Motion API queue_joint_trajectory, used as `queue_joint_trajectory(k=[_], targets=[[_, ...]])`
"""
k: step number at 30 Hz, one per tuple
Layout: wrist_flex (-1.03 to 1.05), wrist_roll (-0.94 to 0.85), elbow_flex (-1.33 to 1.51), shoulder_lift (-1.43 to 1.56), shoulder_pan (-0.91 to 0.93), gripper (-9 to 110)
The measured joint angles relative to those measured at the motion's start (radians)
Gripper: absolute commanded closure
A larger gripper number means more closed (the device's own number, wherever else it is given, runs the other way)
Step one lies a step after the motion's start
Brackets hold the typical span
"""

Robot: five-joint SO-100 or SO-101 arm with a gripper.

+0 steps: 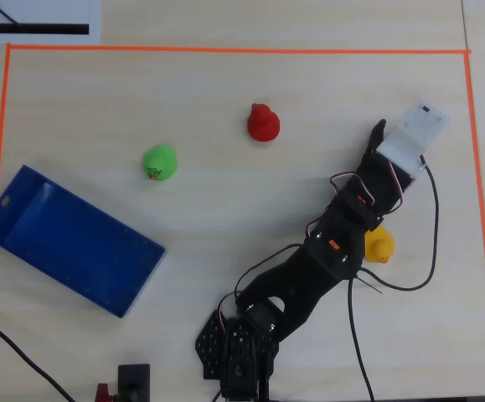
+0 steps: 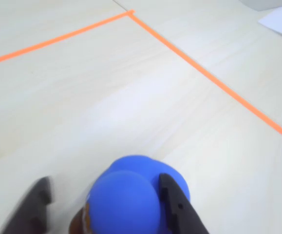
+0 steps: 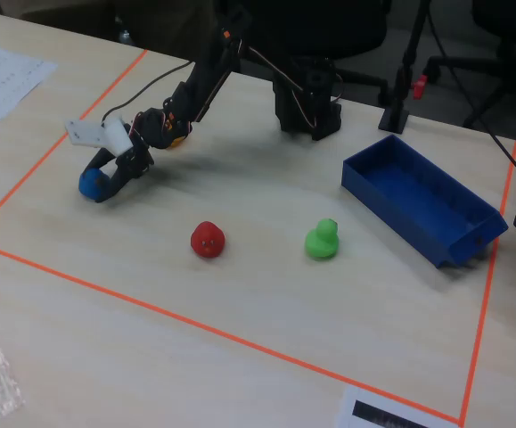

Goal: Grasp blue duck and put it into box.

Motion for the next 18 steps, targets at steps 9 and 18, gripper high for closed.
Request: queue_joint_trajectory(k=[9, 18], targets=[[0.041, 0.163, 0.002, 0.055, 0.0, 101], [0.727, 0.486, 0.018, 0.574, -0.199, 101]])
